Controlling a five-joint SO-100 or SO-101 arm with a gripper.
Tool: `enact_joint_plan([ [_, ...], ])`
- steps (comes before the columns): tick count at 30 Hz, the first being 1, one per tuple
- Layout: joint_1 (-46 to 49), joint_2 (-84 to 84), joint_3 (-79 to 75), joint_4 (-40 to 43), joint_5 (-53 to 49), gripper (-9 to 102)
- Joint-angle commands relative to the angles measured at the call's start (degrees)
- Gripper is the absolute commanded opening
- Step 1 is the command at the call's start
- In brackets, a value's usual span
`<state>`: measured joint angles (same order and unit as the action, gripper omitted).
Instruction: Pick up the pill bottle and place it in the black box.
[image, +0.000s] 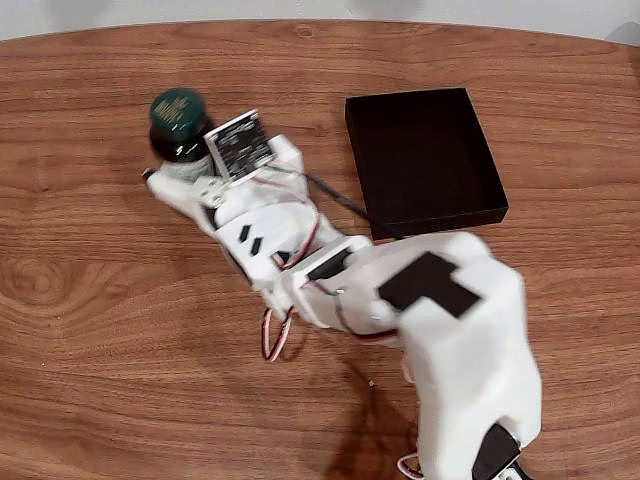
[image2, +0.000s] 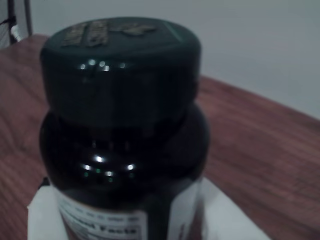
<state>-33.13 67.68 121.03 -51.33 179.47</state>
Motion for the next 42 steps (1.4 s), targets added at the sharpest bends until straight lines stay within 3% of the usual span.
enact_joint_plan([
  [1,4.13,15.29,3.25,-4.04,-1.14,14],
  [11,16.08,24.43,10.99,-9.23,-5.89,14],
  [21,29.09,22.32,6.15,-8.09,-9.49,14],
  [35,35.60,9.76,-1.41,-8.09,-6.94,13],
  [42,37.09,4.57,1.41,-11.87,-4.83,13],
])
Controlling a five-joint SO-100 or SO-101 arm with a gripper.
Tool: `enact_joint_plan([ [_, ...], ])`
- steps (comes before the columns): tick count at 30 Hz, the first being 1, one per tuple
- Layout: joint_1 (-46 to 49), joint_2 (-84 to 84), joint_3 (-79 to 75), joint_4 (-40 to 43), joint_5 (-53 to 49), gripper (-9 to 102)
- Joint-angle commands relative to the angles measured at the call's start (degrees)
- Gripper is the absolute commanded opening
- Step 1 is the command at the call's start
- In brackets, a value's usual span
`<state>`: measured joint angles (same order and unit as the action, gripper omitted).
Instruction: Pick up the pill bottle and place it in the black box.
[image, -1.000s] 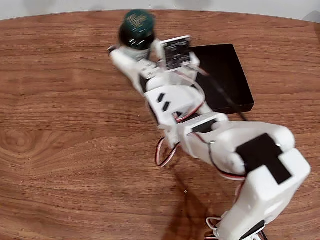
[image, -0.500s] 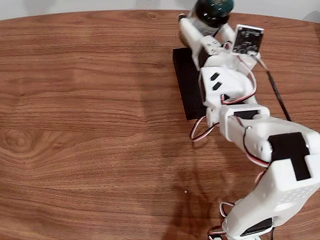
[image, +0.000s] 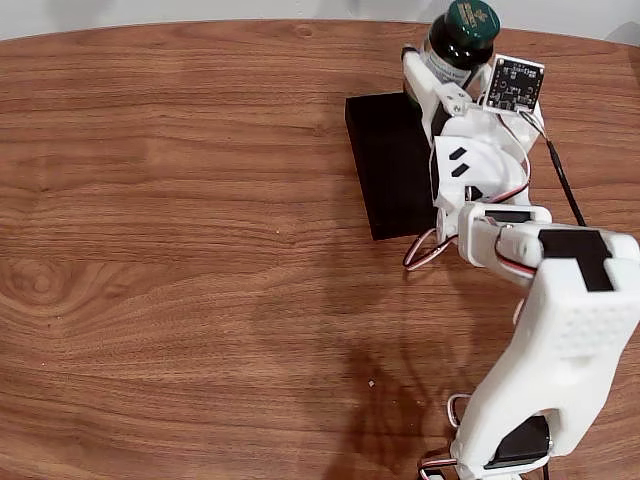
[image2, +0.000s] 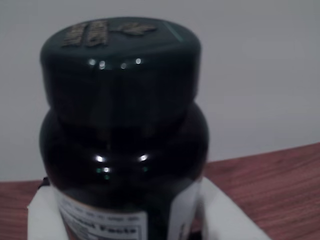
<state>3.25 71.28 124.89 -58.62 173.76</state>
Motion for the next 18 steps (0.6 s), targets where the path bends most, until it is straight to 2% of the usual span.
enact_joint_plan([
  [1,0.79,0.53,-1.93,-5.19,0.97,13],
  [18,0.18,-5.80,4.83,-11.87,4.13,13],
])
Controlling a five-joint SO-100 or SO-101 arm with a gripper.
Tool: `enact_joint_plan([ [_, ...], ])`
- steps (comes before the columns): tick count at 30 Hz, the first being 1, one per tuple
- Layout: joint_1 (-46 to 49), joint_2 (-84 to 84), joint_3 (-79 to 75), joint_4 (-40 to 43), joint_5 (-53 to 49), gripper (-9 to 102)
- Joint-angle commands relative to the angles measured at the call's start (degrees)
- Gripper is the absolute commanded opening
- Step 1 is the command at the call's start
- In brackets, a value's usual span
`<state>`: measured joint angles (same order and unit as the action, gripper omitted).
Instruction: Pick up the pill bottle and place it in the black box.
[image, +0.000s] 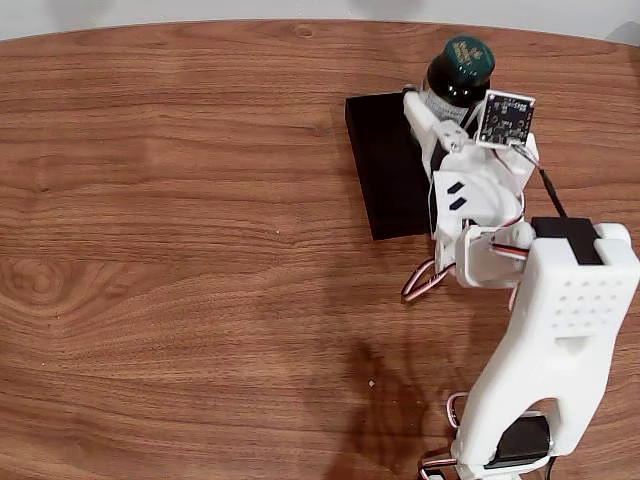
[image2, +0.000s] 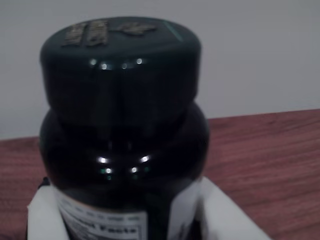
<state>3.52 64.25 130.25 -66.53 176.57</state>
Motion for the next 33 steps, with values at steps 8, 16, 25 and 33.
enact_joint_plan([
  [8,-0.97,-1.67,-2.02,-4.04,5.01,13],
  [16,-2.20,-4.75,-2.99,-3.52,7.47,13],
  [25,-2.81,-5.36,-3.96,-3.34,8.17,24],
  [33,-2.90,-4.83,-4.04,-2.37,8.09,33],
])
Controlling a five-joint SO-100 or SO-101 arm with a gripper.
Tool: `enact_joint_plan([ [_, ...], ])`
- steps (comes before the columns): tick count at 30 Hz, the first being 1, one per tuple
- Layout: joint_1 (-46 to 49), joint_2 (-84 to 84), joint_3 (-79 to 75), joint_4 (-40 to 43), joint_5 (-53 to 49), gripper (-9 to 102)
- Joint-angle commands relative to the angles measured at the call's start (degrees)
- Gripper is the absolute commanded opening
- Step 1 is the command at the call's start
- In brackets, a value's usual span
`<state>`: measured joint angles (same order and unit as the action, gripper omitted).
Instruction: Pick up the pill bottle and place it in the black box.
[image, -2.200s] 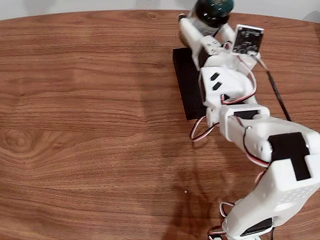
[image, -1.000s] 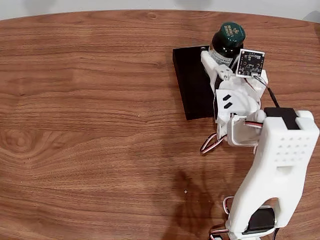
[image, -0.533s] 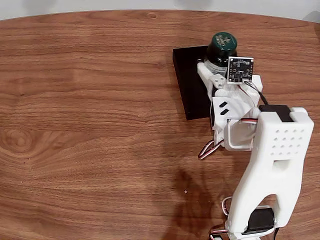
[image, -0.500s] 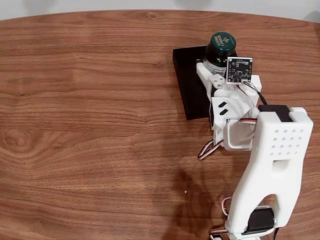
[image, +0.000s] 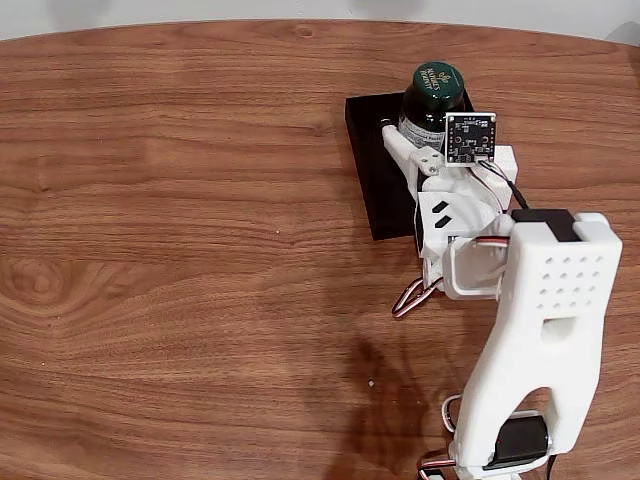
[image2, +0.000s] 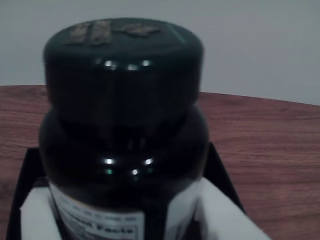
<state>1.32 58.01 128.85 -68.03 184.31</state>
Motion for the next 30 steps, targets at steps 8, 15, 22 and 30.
enact_joint_plan([
  [8,-0.88,2.20,-2.72,0.26,0.18,38],
  [15,-0.26,7.12,-0.70,3.96,2.37,48],
  [22,2.64,18.98,3.52,11.51,4.92,51],
  [30,7.03,40.69,10.63,30.23,4.75,52],
])
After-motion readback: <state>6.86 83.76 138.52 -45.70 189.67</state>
